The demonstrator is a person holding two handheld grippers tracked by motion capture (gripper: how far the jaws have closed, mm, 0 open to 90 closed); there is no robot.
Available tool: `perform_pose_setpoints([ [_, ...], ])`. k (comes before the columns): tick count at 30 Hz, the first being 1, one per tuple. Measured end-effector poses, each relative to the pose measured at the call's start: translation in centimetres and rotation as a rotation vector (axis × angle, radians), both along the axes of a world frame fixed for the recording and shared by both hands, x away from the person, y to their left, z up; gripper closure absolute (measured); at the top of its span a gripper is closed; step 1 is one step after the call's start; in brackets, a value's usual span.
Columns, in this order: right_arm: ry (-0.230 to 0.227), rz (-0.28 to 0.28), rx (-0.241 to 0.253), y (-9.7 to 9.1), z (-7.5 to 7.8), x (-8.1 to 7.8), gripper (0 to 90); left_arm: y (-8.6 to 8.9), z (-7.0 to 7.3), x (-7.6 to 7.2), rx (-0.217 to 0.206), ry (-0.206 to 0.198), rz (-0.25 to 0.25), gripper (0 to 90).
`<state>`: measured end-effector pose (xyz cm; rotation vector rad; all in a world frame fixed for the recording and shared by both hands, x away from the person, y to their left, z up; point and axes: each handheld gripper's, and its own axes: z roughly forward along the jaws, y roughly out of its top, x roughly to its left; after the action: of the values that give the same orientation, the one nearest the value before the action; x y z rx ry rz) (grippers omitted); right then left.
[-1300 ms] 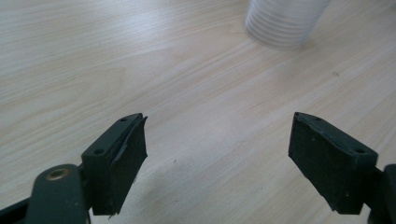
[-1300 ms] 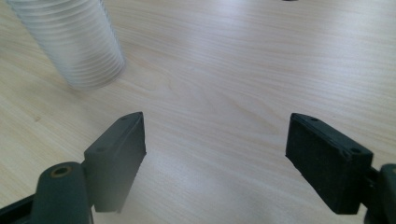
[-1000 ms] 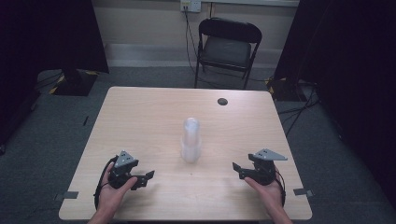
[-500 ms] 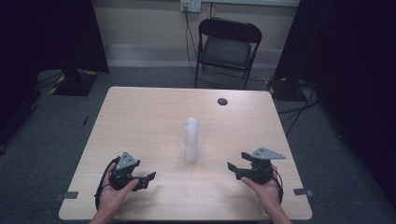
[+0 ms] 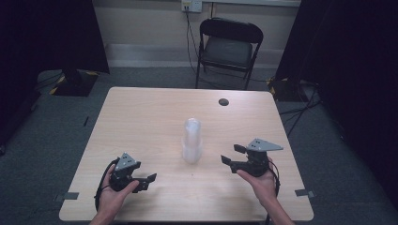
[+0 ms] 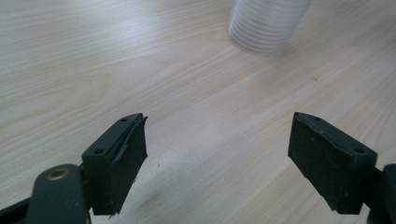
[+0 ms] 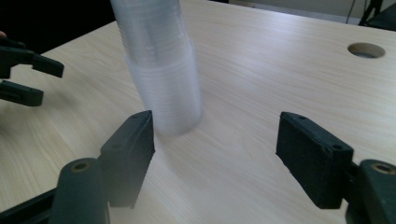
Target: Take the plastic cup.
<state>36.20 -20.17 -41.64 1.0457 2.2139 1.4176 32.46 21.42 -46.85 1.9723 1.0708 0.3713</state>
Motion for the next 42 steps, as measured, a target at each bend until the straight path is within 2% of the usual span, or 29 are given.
perform_pose_setpoints([
  [2, -0.002, 0.024, 0.006, 0.7, 0.2, 0.2, 28.0, 0.0, 0.1, -0.1, 0.005, -0.001, -0.003, 19.2],
  [6, -0.008, 0.072, -0.015, 2.1, 0.1, 0.4, 28.4, 0.2, 0.1, -0.1, -0.002, -0.001, 0.004, 19.2],
  [10, -0.059, 0.074, -0.006, 3.5, 0.1, 0.5, 31.3, 0.3, 0.0, 0.0, 0.000, 0.004, 0.013, 19.5],
  [13, -0.056, 0.102, -0.005, 4.6, 0.3, 1.2, 31.3, 0.3, 0.1, 0.0, 0.007, -0.005, 0.004, 19.3],
  [17, -0.071, 0.121, -0.002, 5.8, 1.2, 2.1, 30.6, 0.4, 0.1, -0.1, 0.006, 0.004, 0.007, 19.3],
  [19, -0.061, 0.133, 0.006, 6.3, 1.6, 2.5, 26.0, 0.4, 0.1, 0.0, 0.003, 0.003, 0.010, 19.3],
  [20, -0.051, 0.136, 0.010, 6.6, 1.7, 2.7, 25.5, 0.4, 0.1, 0.0, 0.003, 0.002, 0.011, 19.3],
  [23, -0.071, 0.140, 0.014, 7.3, 1.9, 2.9, 25.4, 0.3, 0.1, 0.0, 0.011, 0.004, 0.003, 19.3],
  [28, -0.073, 0.145, 0.023, 8.4, 1.9, 3.7, 25.2, 0.3, 0.1, 0.0, 0.009, 0.001, 0.004, 19.2],
  [32, -0.059, 0.141, 0.012, 9.2, 1.8, 4.5, 18.3, 0.2, 0.1, 0.0, 0.012, -0.001, 0.003, 19.2],
  [42, -0.064, 0.150, 0.012, 10.5, 2.0, 5.6, 20.4, 0.2, 0.0, 0.0, 0.019, -0.007, 0.003, 19.2],
])
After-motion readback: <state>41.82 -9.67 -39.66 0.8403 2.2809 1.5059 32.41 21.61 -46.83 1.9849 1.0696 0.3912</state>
